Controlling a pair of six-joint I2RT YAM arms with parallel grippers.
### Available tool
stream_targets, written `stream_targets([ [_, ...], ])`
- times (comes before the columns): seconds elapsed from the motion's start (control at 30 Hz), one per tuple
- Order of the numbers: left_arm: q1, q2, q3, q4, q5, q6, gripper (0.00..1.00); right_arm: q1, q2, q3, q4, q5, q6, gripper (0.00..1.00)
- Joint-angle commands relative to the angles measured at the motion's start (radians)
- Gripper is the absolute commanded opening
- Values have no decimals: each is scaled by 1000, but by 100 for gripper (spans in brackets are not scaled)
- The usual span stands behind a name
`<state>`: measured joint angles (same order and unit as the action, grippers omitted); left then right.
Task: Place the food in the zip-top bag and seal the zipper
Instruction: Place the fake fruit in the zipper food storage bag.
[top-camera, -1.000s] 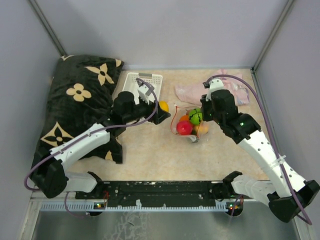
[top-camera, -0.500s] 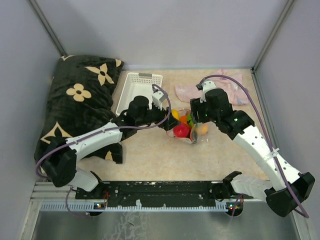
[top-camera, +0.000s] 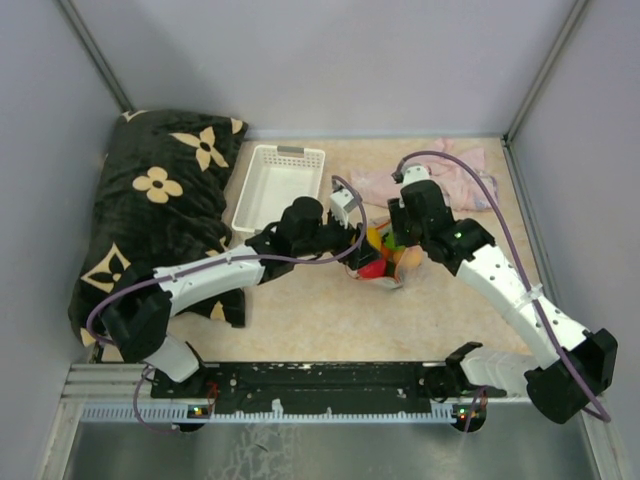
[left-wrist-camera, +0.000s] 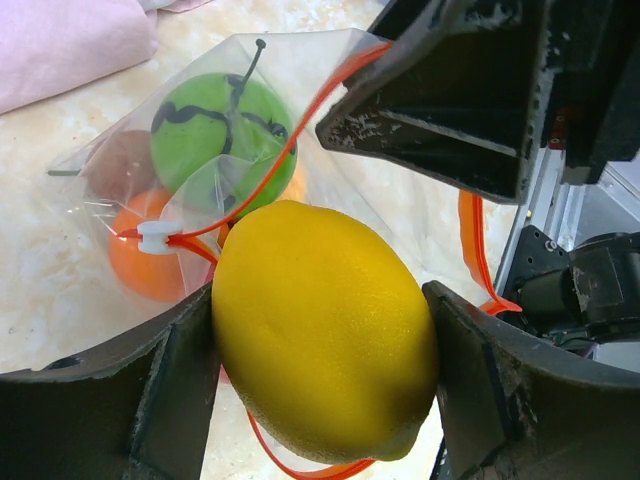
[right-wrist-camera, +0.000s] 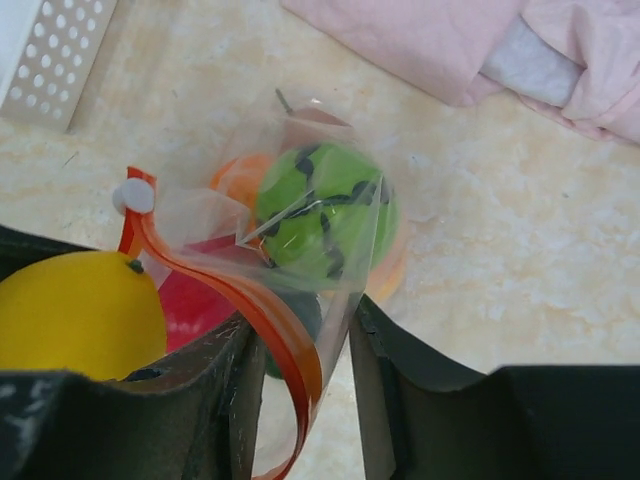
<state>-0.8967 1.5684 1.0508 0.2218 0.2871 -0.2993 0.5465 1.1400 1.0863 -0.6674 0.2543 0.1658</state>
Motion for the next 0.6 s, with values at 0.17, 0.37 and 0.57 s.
stream_targets([
  [0.17,-44,-69,-13,95,-63,12,57,-11,-40,10,45,91,6,4],
  [0.37,-85,-126,-55,146,-85,57,58,-11,-60,36,30,34,13,0],
  [0.57,-148,-178,-105,204,-142,148,60,-11,-81,73,19,-23,24,0],
])
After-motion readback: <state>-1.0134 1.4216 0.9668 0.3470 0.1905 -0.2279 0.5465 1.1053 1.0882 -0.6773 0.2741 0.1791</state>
